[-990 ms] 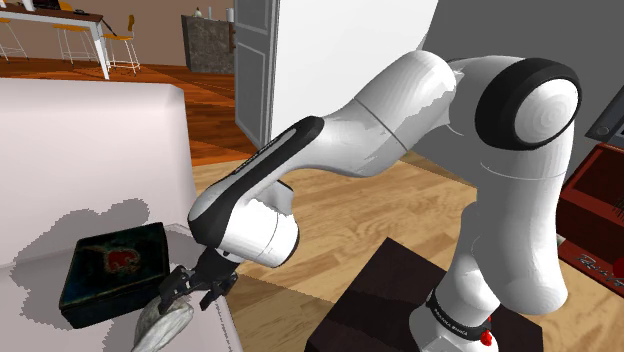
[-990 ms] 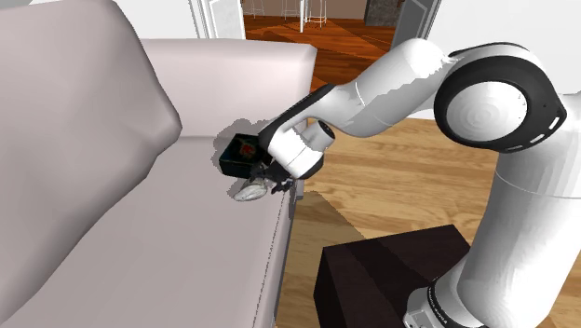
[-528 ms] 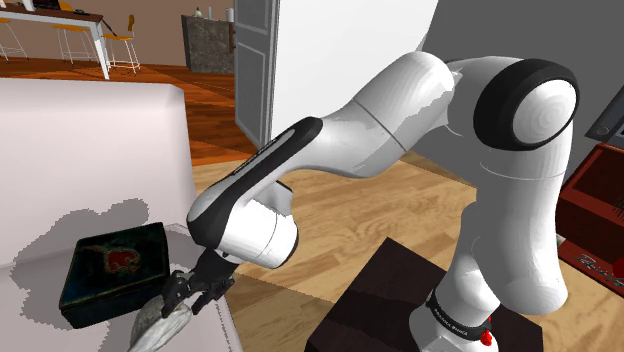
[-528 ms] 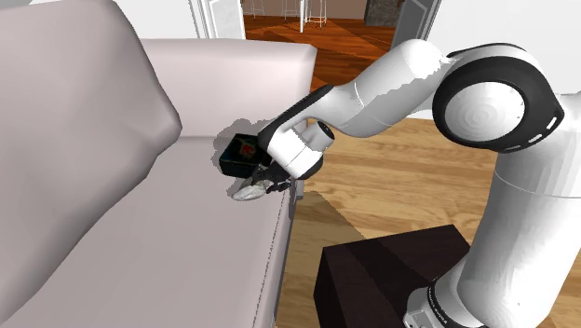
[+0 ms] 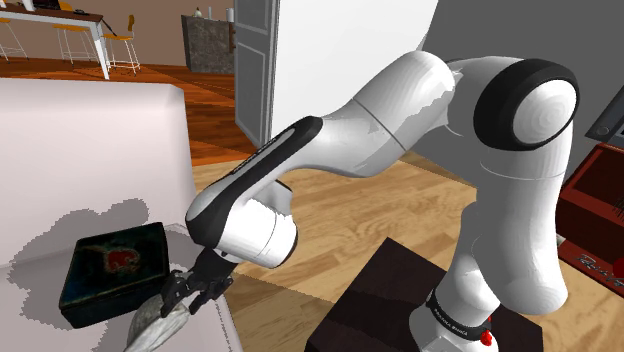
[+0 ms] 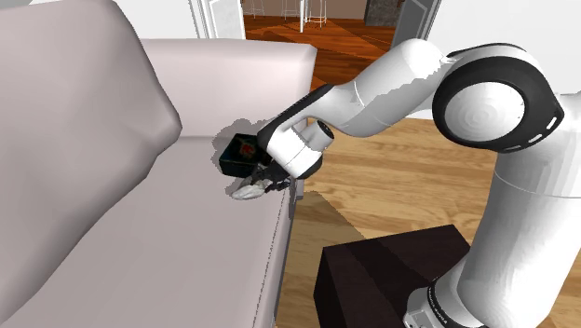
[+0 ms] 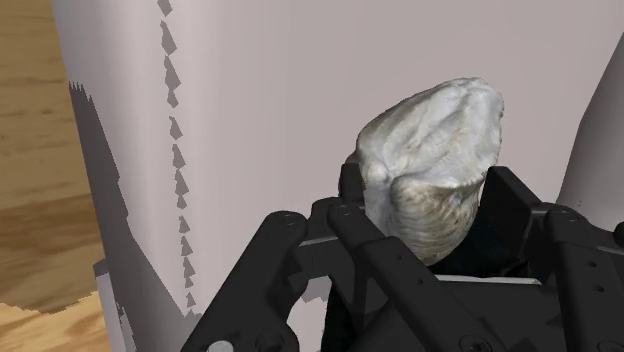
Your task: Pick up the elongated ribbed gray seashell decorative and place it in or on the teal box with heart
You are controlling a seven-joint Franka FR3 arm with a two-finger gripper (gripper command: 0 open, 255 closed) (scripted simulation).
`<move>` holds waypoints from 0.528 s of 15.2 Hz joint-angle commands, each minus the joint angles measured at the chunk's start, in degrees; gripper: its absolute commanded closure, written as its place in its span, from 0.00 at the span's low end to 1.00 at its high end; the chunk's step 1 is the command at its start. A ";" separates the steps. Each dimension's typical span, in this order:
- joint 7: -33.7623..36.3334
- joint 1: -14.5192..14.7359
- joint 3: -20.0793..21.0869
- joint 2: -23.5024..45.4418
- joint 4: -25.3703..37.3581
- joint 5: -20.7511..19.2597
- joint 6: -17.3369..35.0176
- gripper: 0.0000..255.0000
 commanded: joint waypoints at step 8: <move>9.14 1.02 -1.66 -5.16 -2.46 -7.73 -2.33 1.00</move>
